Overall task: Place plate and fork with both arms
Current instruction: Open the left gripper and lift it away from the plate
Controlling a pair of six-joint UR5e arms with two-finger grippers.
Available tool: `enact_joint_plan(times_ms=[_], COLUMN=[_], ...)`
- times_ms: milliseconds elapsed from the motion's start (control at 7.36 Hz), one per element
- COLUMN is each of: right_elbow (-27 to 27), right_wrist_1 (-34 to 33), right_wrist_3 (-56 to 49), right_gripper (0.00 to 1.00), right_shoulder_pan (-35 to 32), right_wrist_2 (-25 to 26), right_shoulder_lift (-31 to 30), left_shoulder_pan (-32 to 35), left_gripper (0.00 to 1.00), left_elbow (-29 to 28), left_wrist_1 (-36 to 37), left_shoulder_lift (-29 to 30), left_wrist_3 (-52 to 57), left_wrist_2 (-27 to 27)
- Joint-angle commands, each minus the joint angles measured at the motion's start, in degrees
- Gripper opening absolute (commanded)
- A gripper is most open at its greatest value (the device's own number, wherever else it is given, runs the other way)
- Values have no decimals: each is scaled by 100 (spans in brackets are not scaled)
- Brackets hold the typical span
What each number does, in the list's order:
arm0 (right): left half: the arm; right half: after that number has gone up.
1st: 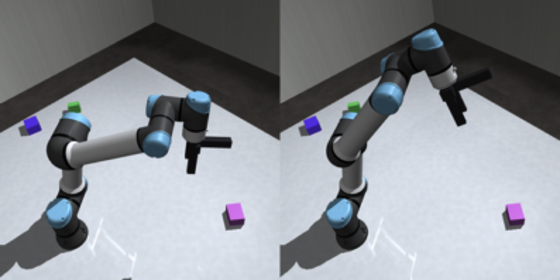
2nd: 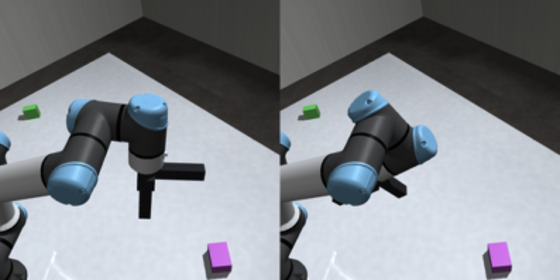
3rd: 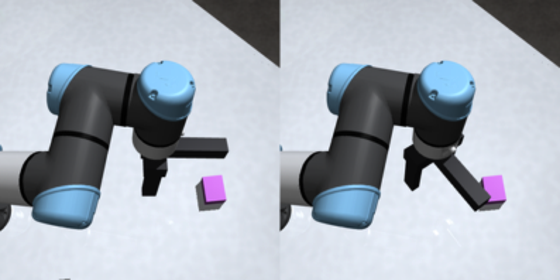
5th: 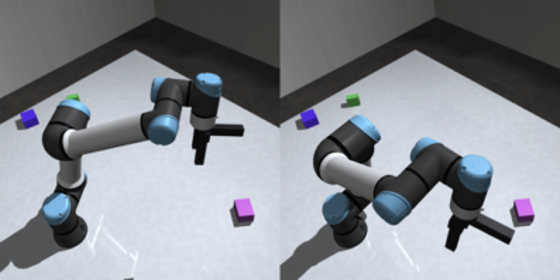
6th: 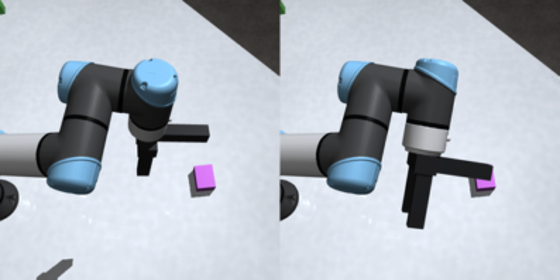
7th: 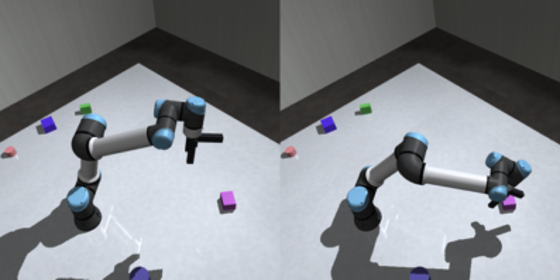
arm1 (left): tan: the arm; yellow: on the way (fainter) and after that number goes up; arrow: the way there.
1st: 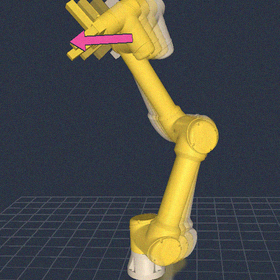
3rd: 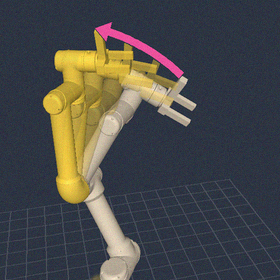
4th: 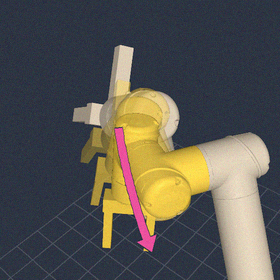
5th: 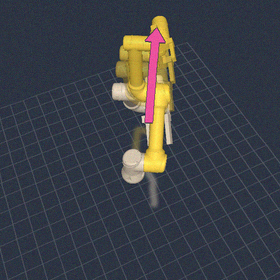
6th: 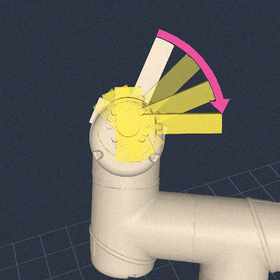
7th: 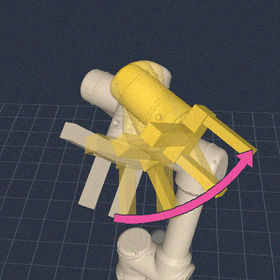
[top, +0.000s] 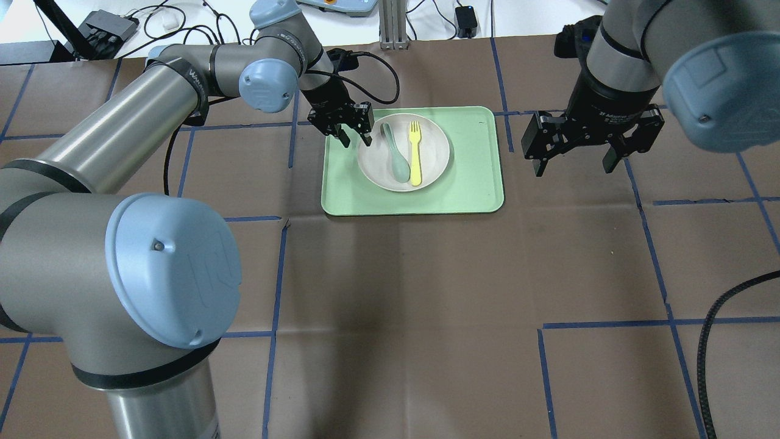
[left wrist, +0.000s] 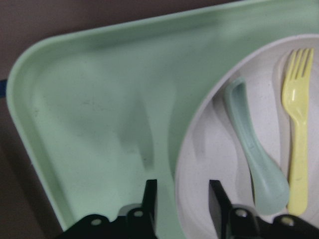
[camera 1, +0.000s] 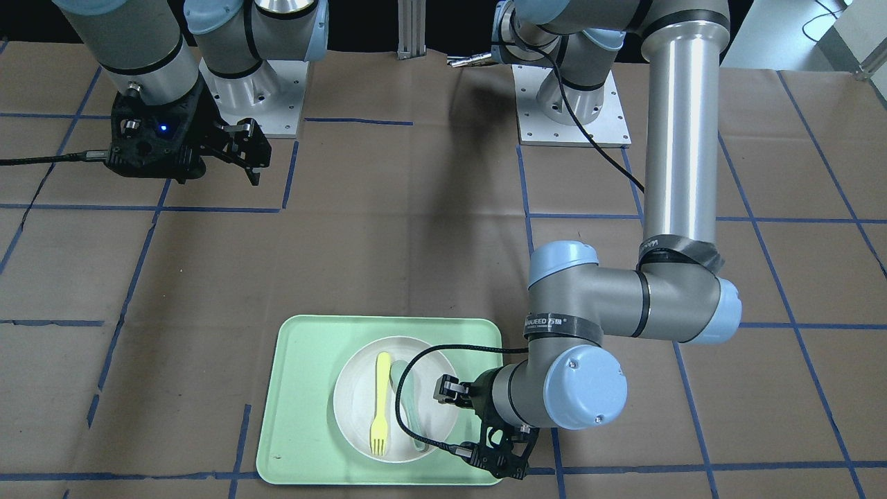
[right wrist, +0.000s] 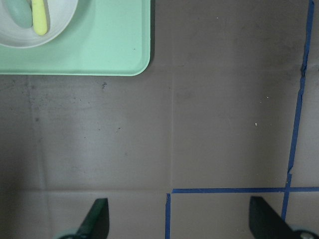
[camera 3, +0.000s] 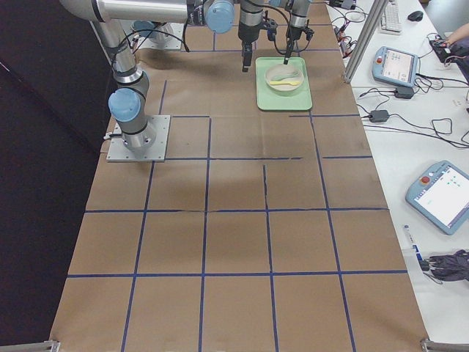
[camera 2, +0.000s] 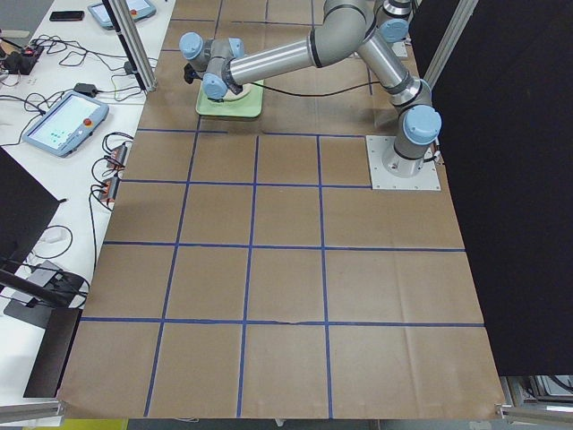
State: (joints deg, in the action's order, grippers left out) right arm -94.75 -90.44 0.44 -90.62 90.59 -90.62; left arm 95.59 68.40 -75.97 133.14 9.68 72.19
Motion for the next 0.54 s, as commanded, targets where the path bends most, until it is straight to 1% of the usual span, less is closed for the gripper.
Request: enact_joint_plan(times_ms=[0, 136, 272, 407], right_elbow=[0, 0, 9, 9], right_wrist_1=[0, 0, -9, -9], right_wrist_3=[0, 8, 0, 8], right_gripper=[100, 100, 100, 100], right_shoulder_pan=[0, 0, 9, 9], right_wrist_2=[-6, -6, -15, -33], right_shoulder_lift=[0, 0, 0, 0], left_shoulder_pan=[-5, -31, -57, -84], left_gripper=[100, 100, 100, 100], left_elbow=[77, 77, 86, 217], left_wrist_1=[-844, -1597, -2266, -2760], left_shoulder_lift=[-881, -1469, -2066, -2577], left_wrist_3=[8, 25, 34, 34], left_wrist_2=[687, 891, 1293, 1437])
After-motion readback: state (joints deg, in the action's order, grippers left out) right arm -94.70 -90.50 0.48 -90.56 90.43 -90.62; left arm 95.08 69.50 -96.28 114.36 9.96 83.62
